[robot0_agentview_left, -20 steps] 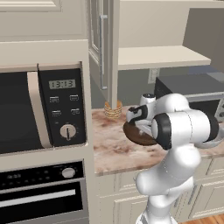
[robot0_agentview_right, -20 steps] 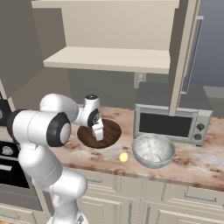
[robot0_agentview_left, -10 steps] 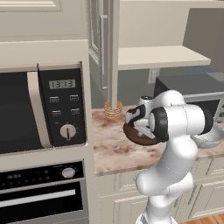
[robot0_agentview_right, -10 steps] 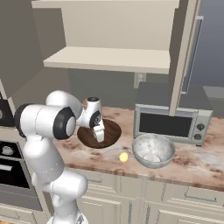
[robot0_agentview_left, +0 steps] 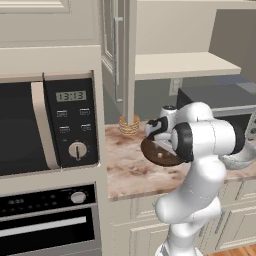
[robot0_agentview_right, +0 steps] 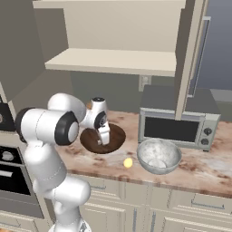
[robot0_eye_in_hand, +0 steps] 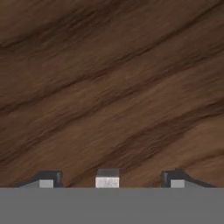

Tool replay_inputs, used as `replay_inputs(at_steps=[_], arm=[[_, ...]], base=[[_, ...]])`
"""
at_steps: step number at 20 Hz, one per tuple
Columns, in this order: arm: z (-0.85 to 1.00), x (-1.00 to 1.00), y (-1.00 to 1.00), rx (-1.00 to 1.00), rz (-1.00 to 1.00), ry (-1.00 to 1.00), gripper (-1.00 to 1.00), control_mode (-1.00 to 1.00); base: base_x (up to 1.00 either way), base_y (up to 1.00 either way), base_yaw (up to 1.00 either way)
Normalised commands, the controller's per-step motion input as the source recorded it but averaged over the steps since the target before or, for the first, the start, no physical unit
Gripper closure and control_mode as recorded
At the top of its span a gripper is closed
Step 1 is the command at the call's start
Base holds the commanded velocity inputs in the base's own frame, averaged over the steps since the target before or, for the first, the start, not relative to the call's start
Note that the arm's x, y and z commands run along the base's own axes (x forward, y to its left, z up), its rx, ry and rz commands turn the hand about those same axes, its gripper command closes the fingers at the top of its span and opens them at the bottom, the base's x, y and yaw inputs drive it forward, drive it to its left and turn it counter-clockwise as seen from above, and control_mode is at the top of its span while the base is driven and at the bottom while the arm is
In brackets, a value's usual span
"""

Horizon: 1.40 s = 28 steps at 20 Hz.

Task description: Pick both bowls and place them on the counter. Then place the sugar cube in one bowl and place the egg in the other bowl.

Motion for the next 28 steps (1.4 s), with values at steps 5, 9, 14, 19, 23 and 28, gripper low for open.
replay_inputs(at_steps=[5,9,14,19,23,28], arm=[[0.56,-0.13,-0.29,0.0,-0.05,0.0,-1.0,-1.0],[0.28,-0.3,-0.38,0.0,-0.08,0.0,-1.0,-1.0],[0.04,-0.51,-0.42,0.0,-0.17,0.0,-1.0,-1.0],[0.0,-0.48,-0.42,0.0,-0.23,0.01,-1.0,-1.0],[0.0,-0.38,-0.47,0.0,-0.2,0.03,-1.0,-1.0],[0.0,-0.36,-0.51,0.0,-0.16,0.04,-1.0,-1.0]], base=[[0.0,0.0,0.0],[0.0,0.0,0.0],[0.0,0.0,0.0],[0.0,0.0,0.0],[0.0,0.0,0.0],[0.0,0.0,0.0]])
